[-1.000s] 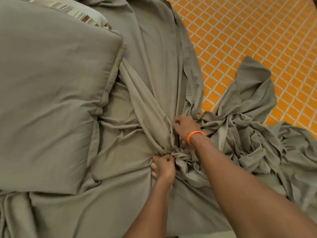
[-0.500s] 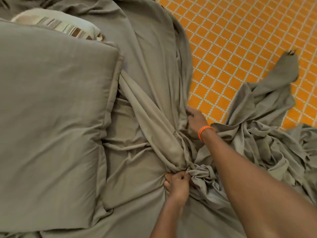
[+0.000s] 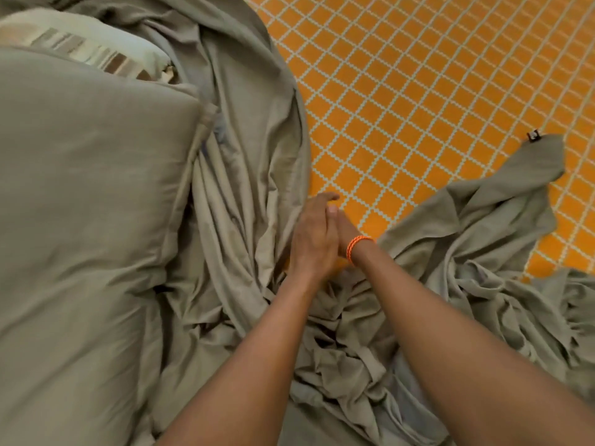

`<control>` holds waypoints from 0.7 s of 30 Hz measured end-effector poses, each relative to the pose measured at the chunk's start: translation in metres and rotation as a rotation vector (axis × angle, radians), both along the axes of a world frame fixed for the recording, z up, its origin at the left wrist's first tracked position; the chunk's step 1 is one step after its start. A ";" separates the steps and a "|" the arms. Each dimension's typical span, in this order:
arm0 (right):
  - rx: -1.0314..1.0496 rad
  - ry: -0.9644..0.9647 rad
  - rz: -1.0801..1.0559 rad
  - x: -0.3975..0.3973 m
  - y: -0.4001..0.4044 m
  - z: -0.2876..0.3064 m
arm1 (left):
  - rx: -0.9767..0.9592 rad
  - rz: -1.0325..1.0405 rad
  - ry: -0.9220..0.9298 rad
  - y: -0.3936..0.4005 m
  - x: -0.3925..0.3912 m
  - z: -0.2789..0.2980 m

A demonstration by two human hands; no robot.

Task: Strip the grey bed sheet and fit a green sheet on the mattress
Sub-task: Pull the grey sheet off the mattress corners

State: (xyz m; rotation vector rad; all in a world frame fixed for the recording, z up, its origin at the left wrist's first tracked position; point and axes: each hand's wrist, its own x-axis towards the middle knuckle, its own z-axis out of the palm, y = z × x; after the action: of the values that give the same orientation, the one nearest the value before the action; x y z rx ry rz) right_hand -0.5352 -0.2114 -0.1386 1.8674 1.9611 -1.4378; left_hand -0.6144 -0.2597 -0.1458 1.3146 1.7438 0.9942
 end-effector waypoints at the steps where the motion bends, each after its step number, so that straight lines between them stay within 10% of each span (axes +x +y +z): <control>1: 0.126 -0.038 -0.037 0.012 0.012 -0.005 | -0.043 -0.008 -0.017 0.004 0.006 -0.011; 8: 0.502 -0.630 -0.036 0.189 0.030 -0.032 | -0.035 -0.611 0.234 -0.038 0.095 -0.037; 21: -0.113 -0.903 -0.841 0.357 -0.094 -0.015 | -0.482 -0.906 0.089 -0.100 0.203 0.000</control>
State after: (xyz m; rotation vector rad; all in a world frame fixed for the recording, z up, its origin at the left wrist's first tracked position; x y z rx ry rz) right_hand -0.1783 -0.3051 -0.1533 2.7131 0.6898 -0.4963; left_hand -0.4114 -0.3600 -0.1457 1.5728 1.1083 0.0022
